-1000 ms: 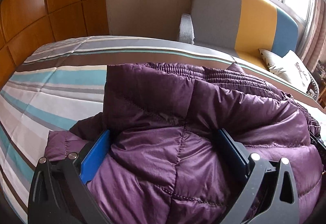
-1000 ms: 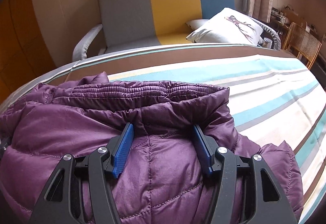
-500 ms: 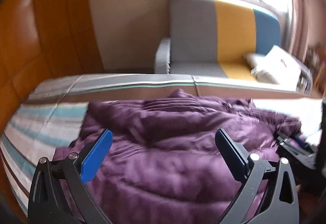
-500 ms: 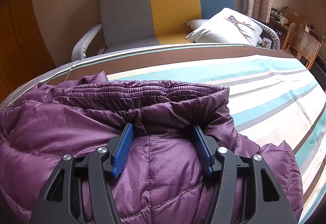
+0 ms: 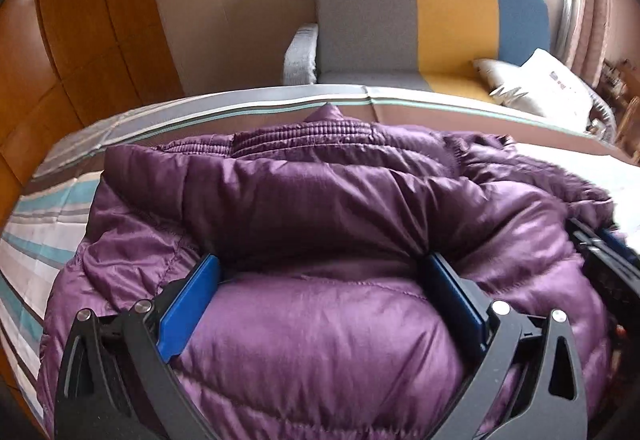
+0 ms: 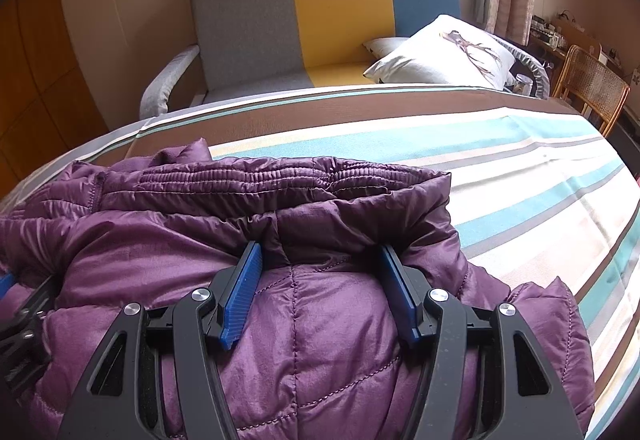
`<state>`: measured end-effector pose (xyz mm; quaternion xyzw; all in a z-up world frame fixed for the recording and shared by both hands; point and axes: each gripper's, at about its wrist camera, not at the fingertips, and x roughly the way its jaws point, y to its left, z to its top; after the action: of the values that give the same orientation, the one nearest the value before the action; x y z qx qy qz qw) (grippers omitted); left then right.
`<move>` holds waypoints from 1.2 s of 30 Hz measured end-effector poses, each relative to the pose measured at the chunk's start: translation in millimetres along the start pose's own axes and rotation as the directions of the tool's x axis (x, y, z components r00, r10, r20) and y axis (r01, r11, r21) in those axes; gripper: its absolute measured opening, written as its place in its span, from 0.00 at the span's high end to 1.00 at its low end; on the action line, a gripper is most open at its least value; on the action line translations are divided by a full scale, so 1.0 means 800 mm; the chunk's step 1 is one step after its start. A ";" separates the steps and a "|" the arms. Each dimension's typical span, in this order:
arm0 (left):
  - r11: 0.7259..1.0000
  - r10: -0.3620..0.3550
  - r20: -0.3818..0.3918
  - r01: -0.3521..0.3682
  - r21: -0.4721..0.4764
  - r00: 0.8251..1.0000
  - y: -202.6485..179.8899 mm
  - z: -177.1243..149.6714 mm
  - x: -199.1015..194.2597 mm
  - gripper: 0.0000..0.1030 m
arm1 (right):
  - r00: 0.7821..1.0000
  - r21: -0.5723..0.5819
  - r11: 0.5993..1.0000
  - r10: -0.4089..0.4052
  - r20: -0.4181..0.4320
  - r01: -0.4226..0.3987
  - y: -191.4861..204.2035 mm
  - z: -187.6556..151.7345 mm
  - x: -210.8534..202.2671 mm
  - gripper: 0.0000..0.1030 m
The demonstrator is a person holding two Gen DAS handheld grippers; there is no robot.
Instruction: Fold large clothes
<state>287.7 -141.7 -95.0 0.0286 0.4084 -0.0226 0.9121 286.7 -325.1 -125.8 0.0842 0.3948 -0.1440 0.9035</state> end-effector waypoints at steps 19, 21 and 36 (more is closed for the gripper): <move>0.936 0.042 0.072 -0.014 -0.353 0.997 0.202 -0.126 -0.105 0.02 | 0.963 -0.015 0.965 0.264 0.055 -0.263 0.017 -0.078 -0.153 0.33; 0.927 0.013 0.061 0.011 -0.375 0.998 0.210 -0.138 -0.105 0.02 | 0.957 -0.023 0.958 0.286 0.053 -0.285 0.019 -0.085 -0.160 0.49; 0.861 -0.186 0.070 0.197 -0.469 0.980 0.205 -0.169 -0.096 0.14 | 0.958 -0.176 0.942 0.277 -0.073 -0.286 0.069 -0.123 -0.123 0.93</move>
<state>146.7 33.1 -122.5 -0.2359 0.3920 -0.0132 0.8891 173.7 -227.8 -117.3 0.0593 0.4115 0.0259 0.9091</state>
